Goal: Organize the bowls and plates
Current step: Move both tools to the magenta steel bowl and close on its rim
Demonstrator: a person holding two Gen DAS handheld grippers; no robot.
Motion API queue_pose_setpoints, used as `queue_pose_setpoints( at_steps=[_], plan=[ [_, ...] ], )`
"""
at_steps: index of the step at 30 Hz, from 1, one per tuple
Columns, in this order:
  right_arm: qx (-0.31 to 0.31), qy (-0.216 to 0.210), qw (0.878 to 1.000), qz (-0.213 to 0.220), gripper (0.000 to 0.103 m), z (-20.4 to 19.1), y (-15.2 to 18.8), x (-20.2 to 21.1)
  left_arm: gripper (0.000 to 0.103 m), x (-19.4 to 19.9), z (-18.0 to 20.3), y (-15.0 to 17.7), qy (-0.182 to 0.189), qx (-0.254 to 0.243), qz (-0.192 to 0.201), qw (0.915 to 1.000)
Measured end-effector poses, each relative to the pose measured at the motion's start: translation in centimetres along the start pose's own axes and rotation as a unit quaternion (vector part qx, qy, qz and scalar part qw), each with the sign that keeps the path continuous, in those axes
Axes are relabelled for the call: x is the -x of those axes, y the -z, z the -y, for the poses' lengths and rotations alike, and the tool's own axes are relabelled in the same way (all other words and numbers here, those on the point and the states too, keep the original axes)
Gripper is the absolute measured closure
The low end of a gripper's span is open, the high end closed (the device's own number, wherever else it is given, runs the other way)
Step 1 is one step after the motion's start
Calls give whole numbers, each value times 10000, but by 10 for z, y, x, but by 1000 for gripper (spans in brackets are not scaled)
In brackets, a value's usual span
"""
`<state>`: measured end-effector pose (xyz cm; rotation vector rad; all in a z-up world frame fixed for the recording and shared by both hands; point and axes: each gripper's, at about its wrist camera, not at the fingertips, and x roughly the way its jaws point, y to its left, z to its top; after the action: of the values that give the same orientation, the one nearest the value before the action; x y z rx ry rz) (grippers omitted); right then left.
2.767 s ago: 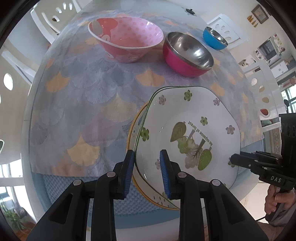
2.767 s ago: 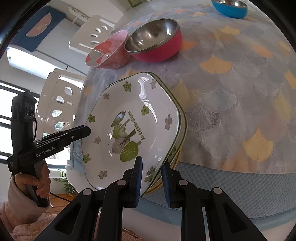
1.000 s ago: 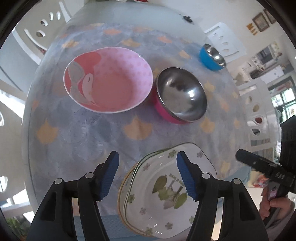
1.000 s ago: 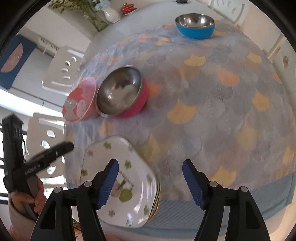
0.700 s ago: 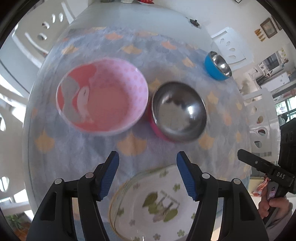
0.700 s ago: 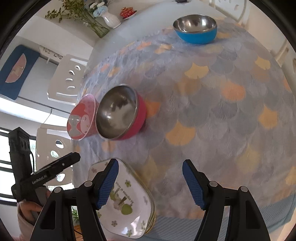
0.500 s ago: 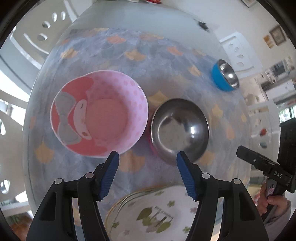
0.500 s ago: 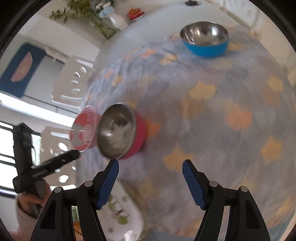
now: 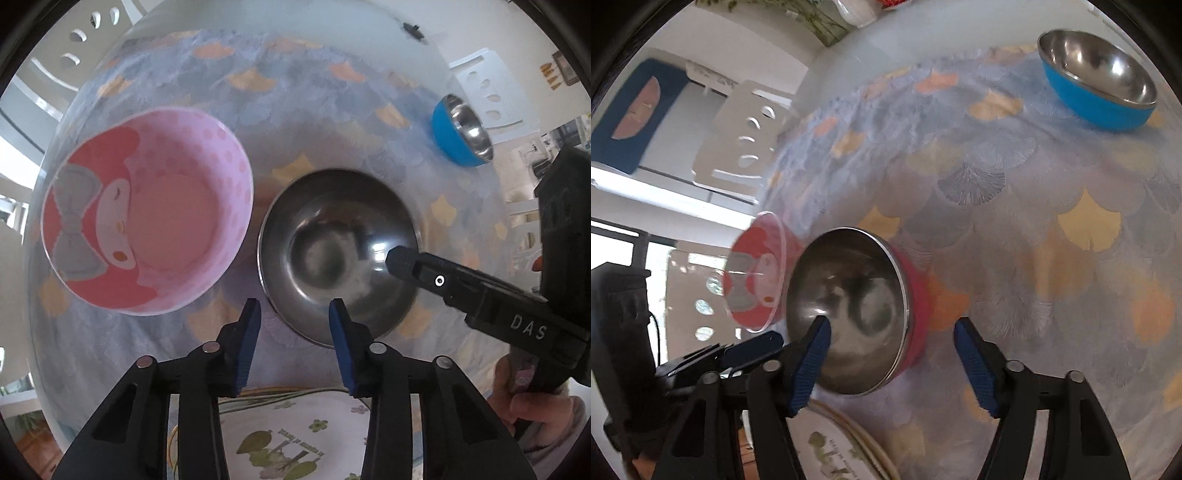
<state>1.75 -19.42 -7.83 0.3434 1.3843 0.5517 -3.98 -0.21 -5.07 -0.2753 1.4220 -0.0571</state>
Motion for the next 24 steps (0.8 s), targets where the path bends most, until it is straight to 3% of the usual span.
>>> queue_pose_setpoints(
  at_steps=[3,7,10,14,24],
  plan=[
    [-26,120,9999,-108,56,3,-1,-9,71,-11,0,0,19,62,-111,9999],
    [-226,174,9995,-128,67,12,1,-15,85,-19,3,-5,-85,-54,-102,9999],
    [-306,125,9994,-95,85,19,2,-12,88,-19,0,-9,-24,6,-90,10000],
    [-360,68,9993,-105,85,23,5,-10,89,-22,6,-11,-196,-146,-61,9997],
    [-202,312,9991,192,85,18,7,16,89,-13,21,-11,56,-373,46,9993]
  ],
)
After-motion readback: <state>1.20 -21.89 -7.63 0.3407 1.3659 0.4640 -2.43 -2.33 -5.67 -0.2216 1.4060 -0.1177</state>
